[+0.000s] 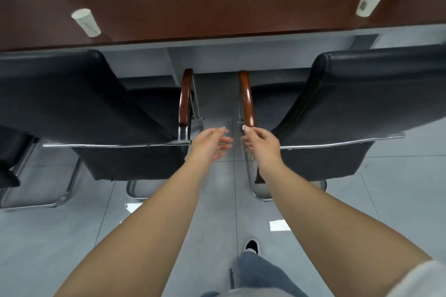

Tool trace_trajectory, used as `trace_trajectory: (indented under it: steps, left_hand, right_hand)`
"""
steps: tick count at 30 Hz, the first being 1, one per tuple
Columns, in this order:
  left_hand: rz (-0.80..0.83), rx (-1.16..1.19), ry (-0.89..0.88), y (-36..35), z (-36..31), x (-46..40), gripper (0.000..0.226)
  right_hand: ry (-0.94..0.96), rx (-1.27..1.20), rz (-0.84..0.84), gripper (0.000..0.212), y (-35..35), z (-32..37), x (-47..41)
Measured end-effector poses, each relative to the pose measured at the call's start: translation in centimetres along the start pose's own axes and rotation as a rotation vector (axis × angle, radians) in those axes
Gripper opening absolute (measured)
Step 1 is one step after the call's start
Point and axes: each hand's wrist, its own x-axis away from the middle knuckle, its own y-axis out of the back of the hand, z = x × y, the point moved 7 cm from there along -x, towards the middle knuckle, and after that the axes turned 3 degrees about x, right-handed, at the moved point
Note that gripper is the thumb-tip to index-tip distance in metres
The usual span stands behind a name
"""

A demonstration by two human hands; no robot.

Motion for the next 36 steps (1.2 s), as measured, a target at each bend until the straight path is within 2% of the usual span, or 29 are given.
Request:
trace_trajectory:
  steps: [4,8,13,18,25,30,36]
  left_hand:
    - [0.079,-0.290,-0.181,-0.1,0.6,3.9,0.015]
    - [0.199,-0.462,-0.334,-1.2,0.9,9.4,0.017]
    - [0.346,-0.592,-0.468,-5.3,0.7,15.5,0.022]
    - [0.503,-0.668,-0.508,-12.2,1.4,18.3,0.023]
    - [0.600,-0.639,-0.521,-25.0,3.8,21.7,0.024]
    - [0.567,-0.565,-0.477,-34.0,5.3,23.1,0.023]
    - [0.503,-0.501,-0.443,-43.6,5.7,23.6,0.024]
  right_hand:
    - [0.061,0.119,0.001,0.015,2.4,-0.5,4.2]
    - [0.126,0.260,-0.022,0.015,7.3,-0.6,9.1]
    - [0.187,0.366,-0.044,0.011,14.3,0.0,14.4]
    - [0.206,0.429,-0.129,0.013,22.7,1.0,18.3]
    - [0.193,0.371,-0.232,0.014,35.3,0.1,19.6]
    - [0.201,0.299,-0.239,0.014,43.5,0.0,17.7]
    - [0.194,0.300,-0.211,0.023,51.8,1.2,13.8]
